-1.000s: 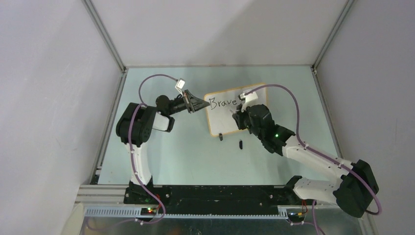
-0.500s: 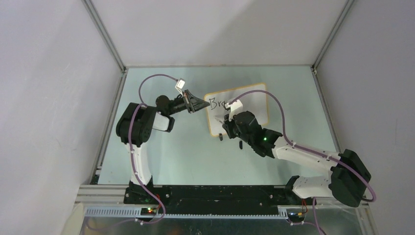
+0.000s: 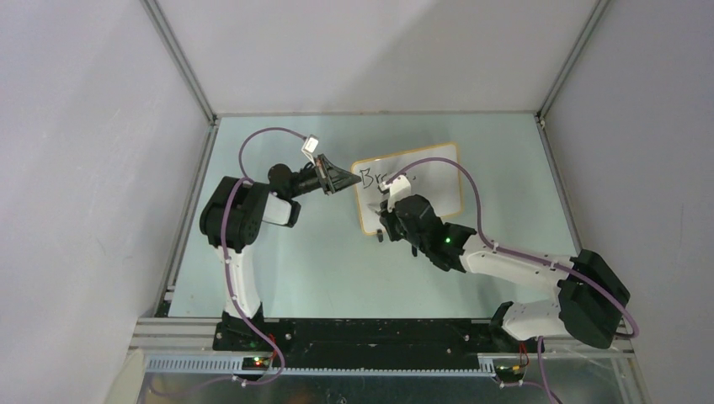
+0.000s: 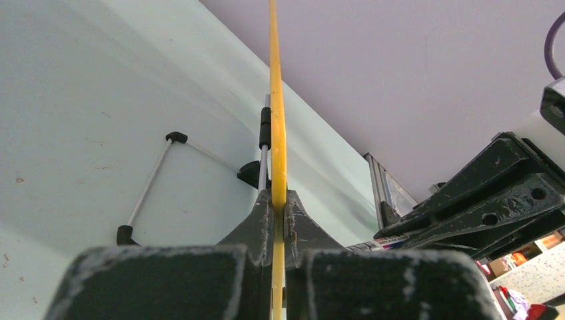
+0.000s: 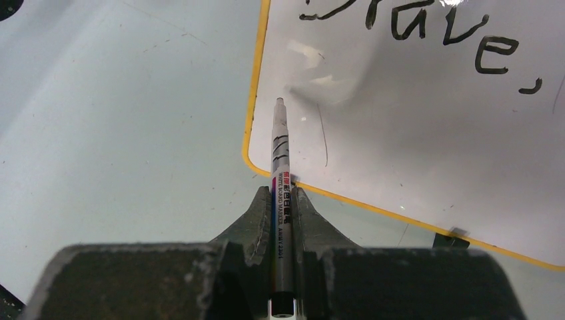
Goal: Write a sentence on the whiteboard
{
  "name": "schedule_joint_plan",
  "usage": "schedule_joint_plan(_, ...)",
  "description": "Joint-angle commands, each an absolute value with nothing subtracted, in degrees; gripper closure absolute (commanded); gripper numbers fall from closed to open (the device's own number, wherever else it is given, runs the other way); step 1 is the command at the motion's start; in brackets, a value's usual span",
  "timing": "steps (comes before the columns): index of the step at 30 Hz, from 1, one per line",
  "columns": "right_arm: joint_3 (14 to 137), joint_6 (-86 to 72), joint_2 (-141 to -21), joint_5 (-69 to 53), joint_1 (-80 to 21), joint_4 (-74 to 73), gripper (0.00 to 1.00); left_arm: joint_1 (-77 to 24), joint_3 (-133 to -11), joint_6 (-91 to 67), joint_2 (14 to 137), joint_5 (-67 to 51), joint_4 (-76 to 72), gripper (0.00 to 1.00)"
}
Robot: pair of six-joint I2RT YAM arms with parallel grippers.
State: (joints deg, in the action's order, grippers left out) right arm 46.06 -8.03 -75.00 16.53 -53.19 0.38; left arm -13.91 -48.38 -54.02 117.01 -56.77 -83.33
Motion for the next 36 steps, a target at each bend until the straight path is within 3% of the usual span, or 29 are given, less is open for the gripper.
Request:
schedule_joint_plan(1, 46.3, -7.1, -75.8, 18.5, -53.5, 4.9, 1.00, -14.7, -49.3, -54.3, 116.8, -58.2, -86.9, 1.00)
schedule_joint_plan(36, 51.4, -5.5, -79.8, 20.3, -53.6, 4.0, 1.00, -14.9, -49.4, -54.7, 116.9, -58.5, -87.3, 1.00)
